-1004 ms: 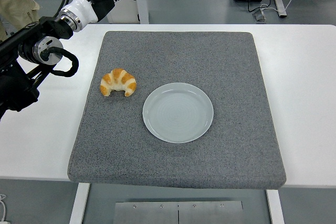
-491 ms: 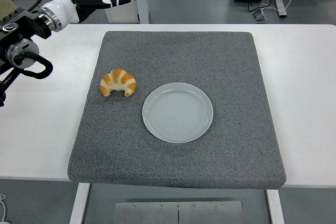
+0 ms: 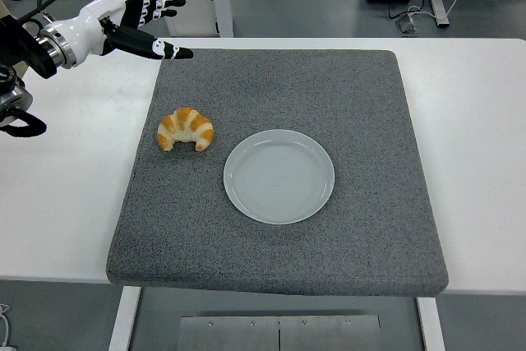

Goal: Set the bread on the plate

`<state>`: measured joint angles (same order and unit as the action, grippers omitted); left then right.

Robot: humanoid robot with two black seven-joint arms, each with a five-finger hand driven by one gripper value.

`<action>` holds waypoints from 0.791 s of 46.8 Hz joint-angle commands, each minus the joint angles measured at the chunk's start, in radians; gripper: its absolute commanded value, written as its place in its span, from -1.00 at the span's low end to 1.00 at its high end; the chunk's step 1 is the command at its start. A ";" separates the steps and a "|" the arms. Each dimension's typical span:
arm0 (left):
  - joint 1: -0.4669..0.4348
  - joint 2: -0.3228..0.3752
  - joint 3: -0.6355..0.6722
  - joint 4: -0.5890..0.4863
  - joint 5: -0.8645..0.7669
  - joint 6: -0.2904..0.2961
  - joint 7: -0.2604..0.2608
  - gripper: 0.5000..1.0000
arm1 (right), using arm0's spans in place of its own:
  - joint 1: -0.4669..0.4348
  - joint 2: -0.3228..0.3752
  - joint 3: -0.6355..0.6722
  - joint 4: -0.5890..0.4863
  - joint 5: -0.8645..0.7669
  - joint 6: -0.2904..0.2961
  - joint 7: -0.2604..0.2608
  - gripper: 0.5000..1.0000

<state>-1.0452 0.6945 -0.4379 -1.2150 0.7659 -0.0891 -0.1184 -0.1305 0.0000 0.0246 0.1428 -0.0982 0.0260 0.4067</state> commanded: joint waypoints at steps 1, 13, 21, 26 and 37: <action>0.005 0.007 0.042 0.000 0.064 0.029 0.016 0.92 | 0.000 0.000 0.000 0.001 0.000 0.000 0.000 1.00; 0.017 0.033 0.140 -0.040 0.219 0.052 0.017 0.92 | 0.000 0.000 0.000 0.000 0.000 0.000 0.000 1.00; 0.031 0.031 0.176 -0.041 0.286 0.101 0.019 0.91 | 0.000 0.000 0.000 0.001 0.000 0.000 0.000 1.00; 0.057 0.026 0.179 -0.044 0.290 0.101 0.014 0.88 | 0.000 0.000 0.000 0.000 0.000 0.000 0.000 1.00; 0.077 0.020 0.234 -0.031 0.343 0.147 0.011 0.79 | 0.000 0.000 0.000 0.001 0.000 0.000 0.000 1.00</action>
<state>-0.9714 0.7178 -0.2248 -1.2543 1.0853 0.0294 -0.1075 -0.1304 0.0000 0.0246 0.1432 -0.0982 0.0260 0.4066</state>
